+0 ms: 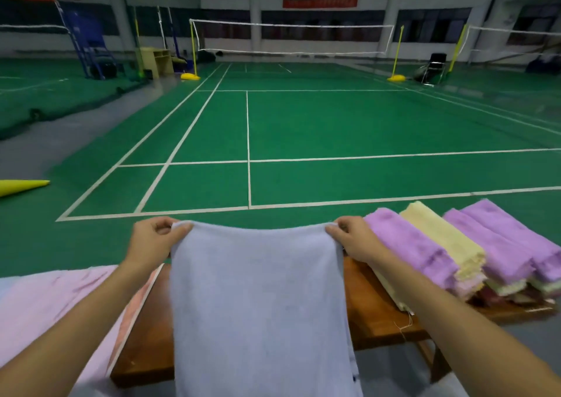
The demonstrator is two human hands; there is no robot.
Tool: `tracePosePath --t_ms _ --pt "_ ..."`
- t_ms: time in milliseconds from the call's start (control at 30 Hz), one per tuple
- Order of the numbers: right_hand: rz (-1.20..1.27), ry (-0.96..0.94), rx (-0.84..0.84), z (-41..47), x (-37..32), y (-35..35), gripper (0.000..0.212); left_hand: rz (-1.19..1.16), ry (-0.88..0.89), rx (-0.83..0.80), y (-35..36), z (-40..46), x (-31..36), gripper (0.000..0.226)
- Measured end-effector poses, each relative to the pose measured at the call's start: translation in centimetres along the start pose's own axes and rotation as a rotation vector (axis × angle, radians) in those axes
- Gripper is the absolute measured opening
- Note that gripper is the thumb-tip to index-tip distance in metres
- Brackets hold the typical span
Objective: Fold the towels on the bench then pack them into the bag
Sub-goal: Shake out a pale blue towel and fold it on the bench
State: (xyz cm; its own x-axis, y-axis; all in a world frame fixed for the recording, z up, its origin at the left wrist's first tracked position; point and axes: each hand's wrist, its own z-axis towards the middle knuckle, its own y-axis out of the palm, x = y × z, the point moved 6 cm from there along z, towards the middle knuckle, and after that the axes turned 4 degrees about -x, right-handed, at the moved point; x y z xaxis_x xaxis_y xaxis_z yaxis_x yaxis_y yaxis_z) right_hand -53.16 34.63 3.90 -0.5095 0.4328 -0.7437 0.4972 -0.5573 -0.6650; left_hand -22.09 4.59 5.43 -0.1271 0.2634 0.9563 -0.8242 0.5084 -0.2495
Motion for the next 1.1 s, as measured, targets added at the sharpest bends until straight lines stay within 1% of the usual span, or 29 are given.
tracePosePath --t_ms 67,167,267,333,433,533,600,667,700,733,833,933,1000,1100 --pt "-0.044 0.048 -0.021 3.1 2.0 3.5 0.036 0.036 -0.085 0.039 1.3 1.5 -4.4 0.021" --pt "-0.122 0.122 -0.057 7.0 3.9 7.7 0.037 0.098 -0.172 0.095 2.5 4.4 -9.1 0.021" --pt "-0.174 0.183 -0.043 9.2 5.6 10.1 0.039 0.255 -0.22 0.055 3.3 7.6 -12.2 0.019" --pt "-0.206 0.219 -0.013 10.0 6.6 10.8 0.036 0.354 -0.227 0.035 3.5 8.4 -12.9 0.018" --pt "-0.261 0.26 0.007 10.1 7.1 10.9 0.025 0.45 -0.196 0.03 3.1 8.7 -12.4 0.015" --pt "-0.367 0.261 -0.005 7.9 6.7 10.1 0.034 0.484 -0.135 0.007 2.4 8.1 -11.1 0.013" --pt "-0.435 0.231 -0.018 5.4 6.1 9.5 0.032 0.491 -0.1 -0.011 2.4 6.8 -9.7 0.012" --pt "-0.464 0.224 -0.021 2.7 5.9 9.2 0.024 0.468 -0.084 -0.039 2.9 5.2 -8.4 0.013" --pt "-0.471 0.241 -0.031 0.8 5.8 8.9 0.026 0.455 -0.077 -0.061 3.4 3.9 -7.8 0.015" --pt "-0.479 0.256 -0.041 -0.2 5.9 8.9 0.032 0.441 -0.071 -0.08 3.9 3.4 -7.5 0.016" --pt "-0.436 0.309 -0.065 -3.2 6.2 8.4 0.049 0.378 -0.079 -0.149 5.7 0.9 -6.9 0.016" --pt "-0.338 0.352 -0.125 -4.7 6.8 8.8 0.056 0.326 -0.042 -0.248 8.4 -1.9 -6.5 0.014" --pt "-0.283 0.354 -0.162 -5.1 6.7 9.2 0.053 0.326 -0.005 -0.357 10.6 -3.4 -6.2 0.013" --pt "-0.187 0.343 -0.202 -5.5 6.3 9.8 0.035 0.286 0.003 -0.491 13.4 -4.7 -6.1 0.012"
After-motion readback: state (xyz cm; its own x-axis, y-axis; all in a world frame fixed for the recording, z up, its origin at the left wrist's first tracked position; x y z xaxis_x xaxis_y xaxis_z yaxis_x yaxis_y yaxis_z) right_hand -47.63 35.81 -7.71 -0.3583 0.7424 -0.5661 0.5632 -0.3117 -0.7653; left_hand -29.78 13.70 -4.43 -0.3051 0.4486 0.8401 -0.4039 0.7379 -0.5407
